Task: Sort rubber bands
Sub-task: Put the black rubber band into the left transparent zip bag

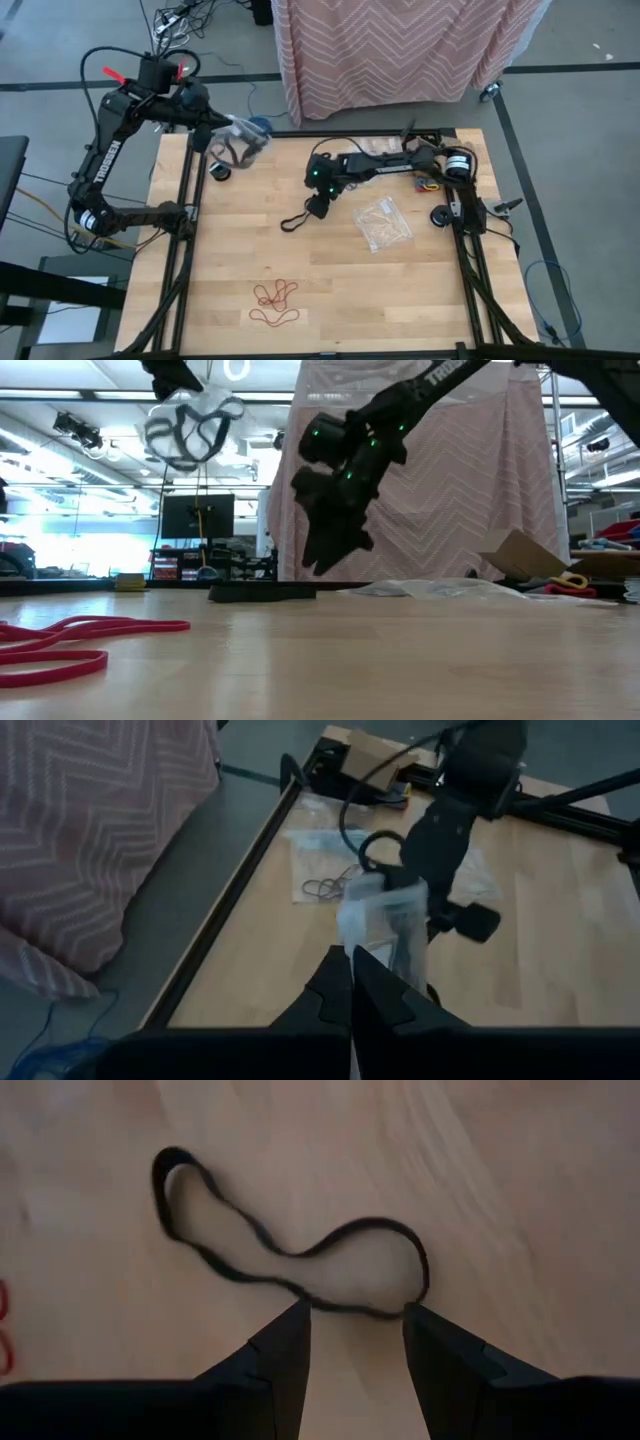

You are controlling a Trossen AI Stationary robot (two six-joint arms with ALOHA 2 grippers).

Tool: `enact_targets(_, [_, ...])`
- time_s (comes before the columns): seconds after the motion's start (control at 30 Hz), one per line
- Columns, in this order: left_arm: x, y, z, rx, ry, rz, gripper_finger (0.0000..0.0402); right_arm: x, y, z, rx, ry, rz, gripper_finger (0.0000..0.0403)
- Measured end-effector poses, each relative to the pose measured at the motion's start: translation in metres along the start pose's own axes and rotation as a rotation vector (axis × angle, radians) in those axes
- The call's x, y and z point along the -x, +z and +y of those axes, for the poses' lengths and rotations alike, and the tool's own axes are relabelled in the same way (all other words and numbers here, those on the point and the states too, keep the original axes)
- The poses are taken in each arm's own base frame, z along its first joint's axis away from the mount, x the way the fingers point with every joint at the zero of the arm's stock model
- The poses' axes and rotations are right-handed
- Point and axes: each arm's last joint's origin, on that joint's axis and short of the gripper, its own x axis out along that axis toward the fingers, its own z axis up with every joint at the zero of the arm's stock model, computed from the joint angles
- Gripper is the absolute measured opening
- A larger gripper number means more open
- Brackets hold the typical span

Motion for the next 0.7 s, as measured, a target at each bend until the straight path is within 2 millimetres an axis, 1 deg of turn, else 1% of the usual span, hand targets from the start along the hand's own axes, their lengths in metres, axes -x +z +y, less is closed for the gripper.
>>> enact_targets(0.17, [-0.001, 0.000, 0.001, 0.008, 0.010, 0.005, 0.0000, -0.030, -0.005, -0.006, -0.057, -0.009, 0.022, 0.0151])
enact_targets(0.27, [0.000, 0.000, 0.001, 0.007, 0.009, 0.004, 0.0000, -0.040, -0.004, -0.009, -0.114, -0.010, 0.005, 0.0149])
enact_targets(0.33, [-0.001, -0.001, 0.001, 0.010, 0.009, 0.008, 0.0000, -0.046, -0.006, -0.011, -0.169, -0.039, 0.008, 0.0132])
enact_targets(0.37, [-0.002, -0.002, 0.001, 0.015, 0.009, 0.015, 0.0000, -0.047, -0.006, -0.012, -0.191, -0.052, 0.007, 0.0115])
enact_targets(0.4, [-0.002, -0.002, 0.001, 0.019, 0.007, 0.020, 0.0000, -0.047, -0.007, -0.012, -0.207, -0.062, 0.004, 0.0090])
enact_targets(0.47, [-0.002, -0.003, 0.001, 0.020, 0.009, 0.025, 0.0000, -0.043, -0.005, -0.012, -0.210, -0.064, -0.010, 0.0030])
enact_targets(0.5, [-0.002, -0.003, 0.001, 0.022, 0.007, 0.030, 0.0000, -0.041, -0.004, -0.012, -0.201, -0.059, -0.015, 0.0016])
enact_targets(0.6, [-0.002, -0.003, 0.001, 0.022, 0.006, 0.031, 0.0000, -0.027, -0.003, -0.008, -0.184, -0.079, -0.028, 0.0009])
enact_targets(0.7, [-0.002, -0.003, 0.001, 0.015, 0.007, 0.030, 0.0000, 0.003, 0.006, 0.000, -0.133, -0.099, -0.098, 0.0002])
